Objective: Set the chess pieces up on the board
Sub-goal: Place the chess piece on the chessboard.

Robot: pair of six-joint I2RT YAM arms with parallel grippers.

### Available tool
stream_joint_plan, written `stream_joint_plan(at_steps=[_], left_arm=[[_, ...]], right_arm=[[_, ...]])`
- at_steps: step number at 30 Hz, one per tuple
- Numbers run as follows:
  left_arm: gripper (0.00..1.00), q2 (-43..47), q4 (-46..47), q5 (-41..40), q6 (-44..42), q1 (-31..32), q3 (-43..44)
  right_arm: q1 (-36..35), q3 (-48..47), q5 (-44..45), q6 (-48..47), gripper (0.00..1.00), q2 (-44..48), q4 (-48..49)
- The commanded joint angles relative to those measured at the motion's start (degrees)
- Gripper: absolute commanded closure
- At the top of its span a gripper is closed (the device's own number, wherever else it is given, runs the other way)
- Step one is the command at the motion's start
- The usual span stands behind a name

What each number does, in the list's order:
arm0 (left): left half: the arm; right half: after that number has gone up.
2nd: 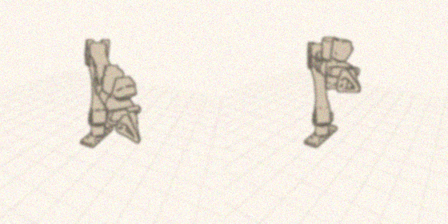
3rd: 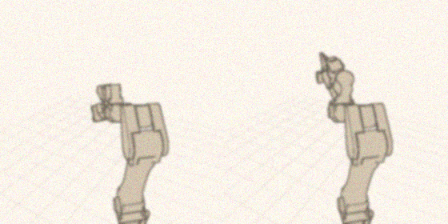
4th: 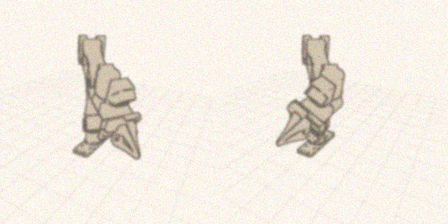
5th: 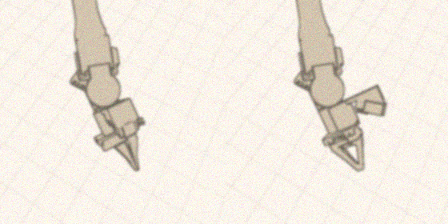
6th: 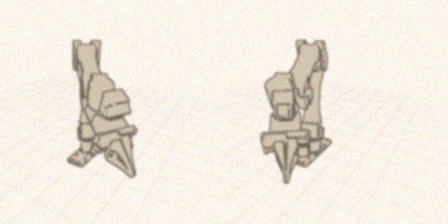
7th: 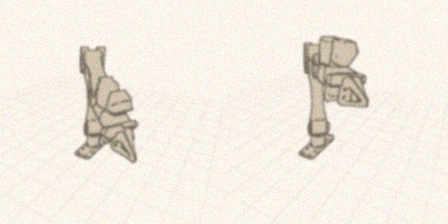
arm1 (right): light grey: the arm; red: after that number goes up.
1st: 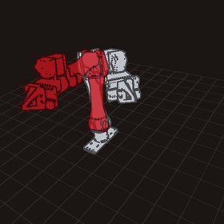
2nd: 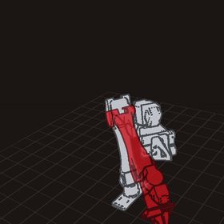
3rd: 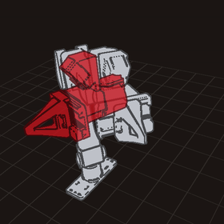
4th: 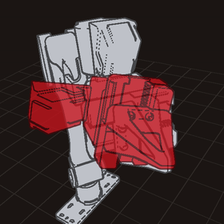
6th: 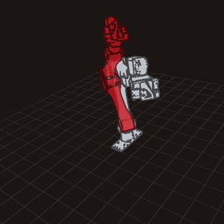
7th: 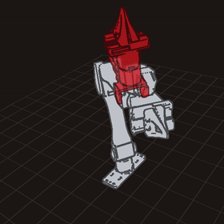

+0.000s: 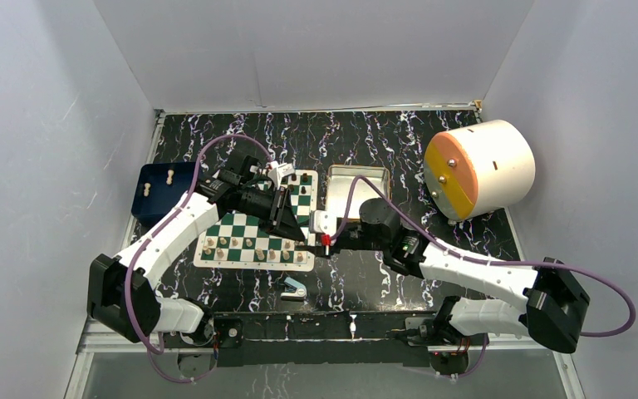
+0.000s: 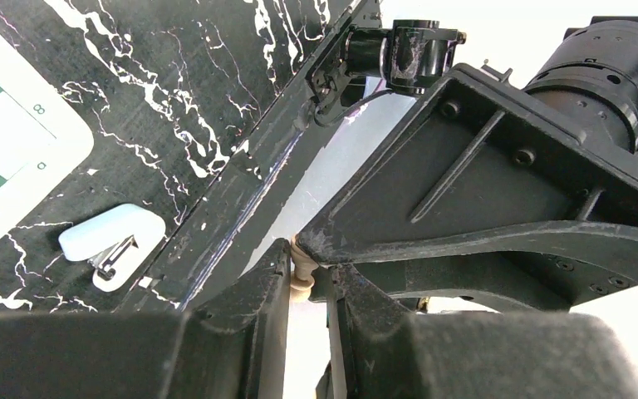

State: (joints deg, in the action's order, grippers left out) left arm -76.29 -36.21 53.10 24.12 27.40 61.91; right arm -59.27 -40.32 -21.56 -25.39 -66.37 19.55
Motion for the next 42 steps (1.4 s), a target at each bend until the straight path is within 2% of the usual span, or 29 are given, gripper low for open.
stream_joint_plan(at_steps=[1, 4, 6, 11, 14, 17, 30, 39, 42], left_arm=[[0.94, 0.88, 0.82, 3.58, 0.62, 0.54, 2.88], [0.94, 1.2, 0.91, 3.75, 0.49, 0.64, 2.57], [0.94, 1.32, 0.98, 3.84, 0.53, 0.64, 2.36], [0.94, 1.49, 1.41, 3.89, 0.79, 0.64, 1.94], [0.94, 1.41, 1.55, 3.89, 0.92, 0.71, 1.76], [0.94, 1.5, 1.62, 3.91, 1.1, 0.76, 1.78], [0.94, 1.38, 2.36, 4.05, 1.8, 0.73, 1.57], [0.9, 1.68, 4.27, 0.51, 5.12, 0.73, 1.5], [0.85, 1.5, 4.72, -0.41, 6.14, 0.73, 1.56]], right_arm=[[0.03, -0.02, -2.08, 0.46, 0.44, 0.76, 4.05], [0.08, 1.36, -0.53, 0.72, 0.39, 2.05, 4.56], [0.07, 2.01, -0.26, 0.78, 0.4, 2.7, 4.52], [0.08, 2.35, -0.39, 2.06, 0.46, 2.92, 3.69], [0.08, 3.97, 0.34, 3.45, 0.58, 3.99, 6.43], [0.05, 5.01, 1.08, 4.09, 0.64, 4.51, 8.21], [0.03, 5.43, 1.0, 6.26, 0.79, 2.73, 12.3], [0.11, 7.95, 8.35, 15.34, 0.85, 1.58, 18.76], [0.11, 9.26, 11.74, 19.36, 0.86, 1.12, 21.48]])
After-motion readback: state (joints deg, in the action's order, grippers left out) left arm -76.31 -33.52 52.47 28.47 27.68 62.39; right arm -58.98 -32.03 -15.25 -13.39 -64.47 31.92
